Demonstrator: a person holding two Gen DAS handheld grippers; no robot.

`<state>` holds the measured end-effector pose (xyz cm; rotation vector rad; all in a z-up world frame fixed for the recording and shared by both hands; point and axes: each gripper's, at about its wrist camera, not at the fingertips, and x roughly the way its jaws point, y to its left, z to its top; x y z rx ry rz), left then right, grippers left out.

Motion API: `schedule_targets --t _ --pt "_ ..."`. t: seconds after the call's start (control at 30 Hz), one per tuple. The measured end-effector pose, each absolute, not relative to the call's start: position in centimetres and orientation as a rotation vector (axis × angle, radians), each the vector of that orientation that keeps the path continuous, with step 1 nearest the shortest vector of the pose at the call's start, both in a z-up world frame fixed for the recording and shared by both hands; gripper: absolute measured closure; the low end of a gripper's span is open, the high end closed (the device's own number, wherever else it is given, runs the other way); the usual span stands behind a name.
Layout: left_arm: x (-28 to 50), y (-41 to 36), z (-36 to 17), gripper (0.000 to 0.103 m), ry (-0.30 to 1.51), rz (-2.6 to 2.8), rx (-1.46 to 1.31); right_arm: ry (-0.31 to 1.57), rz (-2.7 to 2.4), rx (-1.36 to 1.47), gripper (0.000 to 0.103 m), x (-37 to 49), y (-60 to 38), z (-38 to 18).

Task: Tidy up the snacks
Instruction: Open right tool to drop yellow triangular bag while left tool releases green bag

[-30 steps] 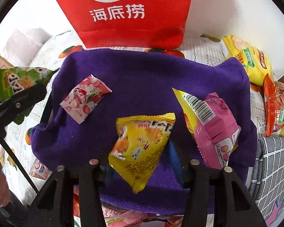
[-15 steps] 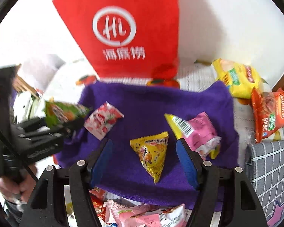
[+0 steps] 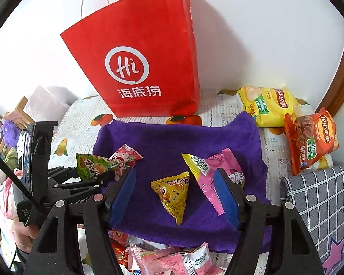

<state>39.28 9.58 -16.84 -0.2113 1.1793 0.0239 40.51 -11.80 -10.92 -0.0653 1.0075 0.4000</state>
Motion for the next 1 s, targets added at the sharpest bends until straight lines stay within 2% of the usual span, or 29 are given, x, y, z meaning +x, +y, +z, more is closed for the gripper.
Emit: schedule_targets --t 0.1,0.23,0.7,1.0 --pt "39.3 9.7 -16.9 0.05 1.192 0.016 -0.223 1.01 0.401 -0.075 0.033 40.4 -11.6 -11.1" --pt "39.4 9.7 -16.6 0.04 1.196 -0.001 -0.239 1.008 0.401 -0.086 0.033 40.3 -11.2 -11.1" --pt "38.5 11.4 -13.5 0.04 1.12 0.047 -0.246 0.961 0.405 -0.132 0.033 38.2 -10.3 -10.1" --pt "37.5 11.0 -11.6 0.04 1.084 0.008 -0.262 0.987 0.334 -0.135 0.033 33.1 -14.5 -13.3"
